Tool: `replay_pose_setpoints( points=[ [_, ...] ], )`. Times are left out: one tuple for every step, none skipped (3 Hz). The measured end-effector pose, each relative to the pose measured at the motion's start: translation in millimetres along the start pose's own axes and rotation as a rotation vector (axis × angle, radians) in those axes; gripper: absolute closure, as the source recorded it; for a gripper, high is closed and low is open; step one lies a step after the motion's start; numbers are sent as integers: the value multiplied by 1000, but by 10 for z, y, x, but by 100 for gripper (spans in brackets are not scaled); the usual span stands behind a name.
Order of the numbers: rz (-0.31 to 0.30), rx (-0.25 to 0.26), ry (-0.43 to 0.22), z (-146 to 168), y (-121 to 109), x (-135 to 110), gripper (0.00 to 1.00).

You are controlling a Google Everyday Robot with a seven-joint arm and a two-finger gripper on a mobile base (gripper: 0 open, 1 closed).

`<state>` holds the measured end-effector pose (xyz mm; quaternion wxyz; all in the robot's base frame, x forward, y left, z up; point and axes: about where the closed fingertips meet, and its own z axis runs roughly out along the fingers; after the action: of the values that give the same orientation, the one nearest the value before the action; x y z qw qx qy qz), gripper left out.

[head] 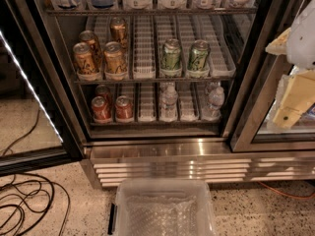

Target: Pick water bottle from bottom shelf of fridge

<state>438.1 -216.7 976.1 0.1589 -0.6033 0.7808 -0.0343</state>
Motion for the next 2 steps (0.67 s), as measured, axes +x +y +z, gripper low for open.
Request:
replay_pose_setpoints(
  points=[
    [0,0,0,1,1,-1,0],
    [-13,-27,-5,123,211,-98,0]
  ],
)
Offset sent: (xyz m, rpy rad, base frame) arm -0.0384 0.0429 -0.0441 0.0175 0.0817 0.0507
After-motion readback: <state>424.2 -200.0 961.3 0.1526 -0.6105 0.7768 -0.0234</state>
